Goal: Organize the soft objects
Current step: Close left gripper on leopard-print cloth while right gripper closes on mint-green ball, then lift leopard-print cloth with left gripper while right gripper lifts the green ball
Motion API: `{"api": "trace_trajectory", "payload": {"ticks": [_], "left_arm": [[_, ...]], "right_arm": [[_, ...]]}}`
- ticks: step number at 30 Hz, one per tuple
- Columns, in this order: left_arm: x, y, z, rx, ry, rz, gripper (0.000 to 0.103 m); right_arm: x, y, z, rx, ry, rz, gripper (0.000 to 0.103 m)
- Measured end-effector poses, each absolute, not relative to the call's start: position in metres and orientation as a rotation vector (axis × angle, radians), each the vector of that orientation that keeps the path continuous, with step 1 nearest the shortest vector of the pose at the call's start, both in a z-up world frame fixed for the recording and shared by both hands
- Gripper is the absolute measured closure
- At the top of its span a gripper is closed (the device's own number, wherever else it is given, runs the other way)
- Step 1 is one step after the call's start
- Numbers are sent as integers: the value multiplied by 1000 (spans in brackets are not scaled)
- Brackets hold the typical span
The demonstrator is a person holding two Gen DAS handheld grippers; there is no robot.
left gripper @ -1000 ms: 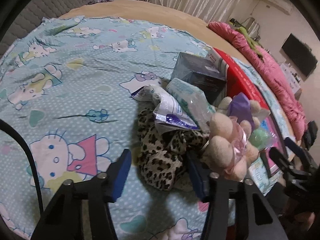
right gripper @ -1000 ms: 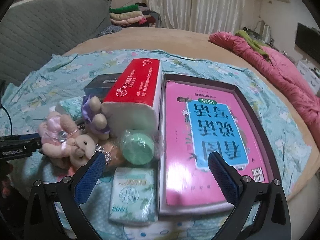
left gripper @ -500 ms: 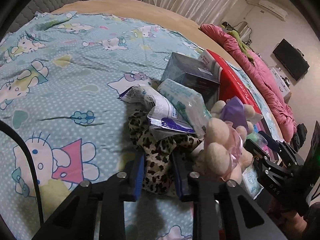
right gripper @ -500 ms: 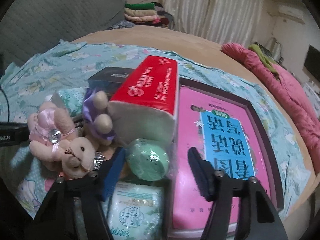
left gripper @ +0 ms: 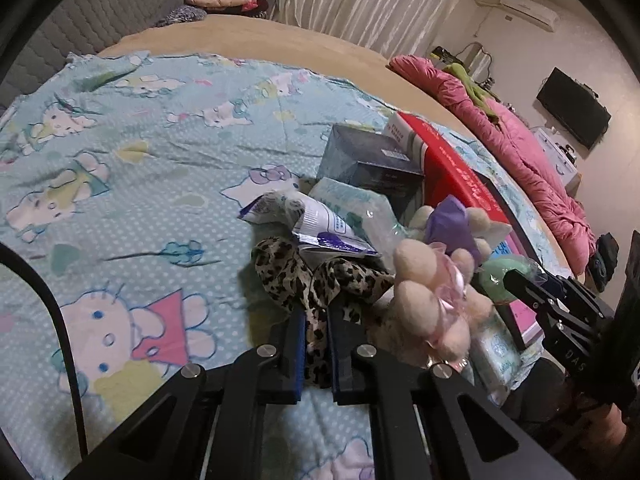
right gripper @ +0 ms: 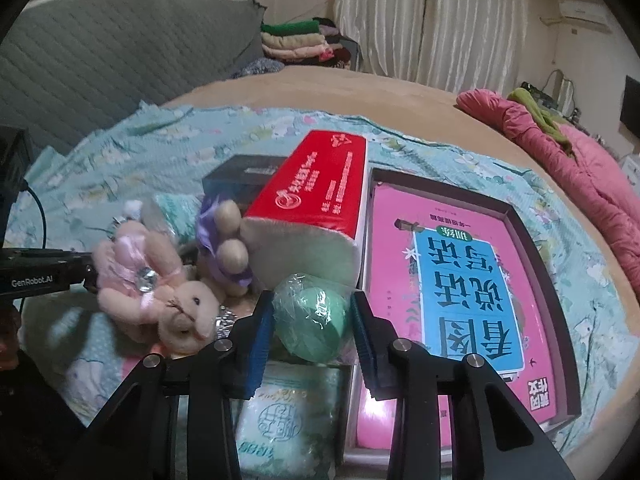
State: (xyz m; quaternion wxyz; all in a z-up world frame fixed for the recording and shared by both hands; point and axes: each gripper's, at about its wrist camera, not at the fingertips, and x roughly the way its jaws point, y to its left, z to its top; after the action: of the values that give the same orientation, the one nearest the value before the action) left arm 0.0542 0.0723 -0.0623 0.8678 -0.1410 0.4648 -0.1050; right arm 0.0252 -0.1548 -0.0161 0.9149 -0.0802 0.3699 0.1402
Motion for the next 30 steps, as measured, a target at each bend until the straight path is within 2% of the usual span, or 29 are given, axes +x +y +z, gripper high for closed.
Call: {"api": "trace_trajectory", "payload": {"ticks": [13,30], "left_arm": [[12,69,-17,-254,900,-155,94],[-12,76,11,-249,859,-87,94]], "right_arm": [[2,-163,10,-80,704,350,64],[-13,-180,34,-10,639,356,64]]}}
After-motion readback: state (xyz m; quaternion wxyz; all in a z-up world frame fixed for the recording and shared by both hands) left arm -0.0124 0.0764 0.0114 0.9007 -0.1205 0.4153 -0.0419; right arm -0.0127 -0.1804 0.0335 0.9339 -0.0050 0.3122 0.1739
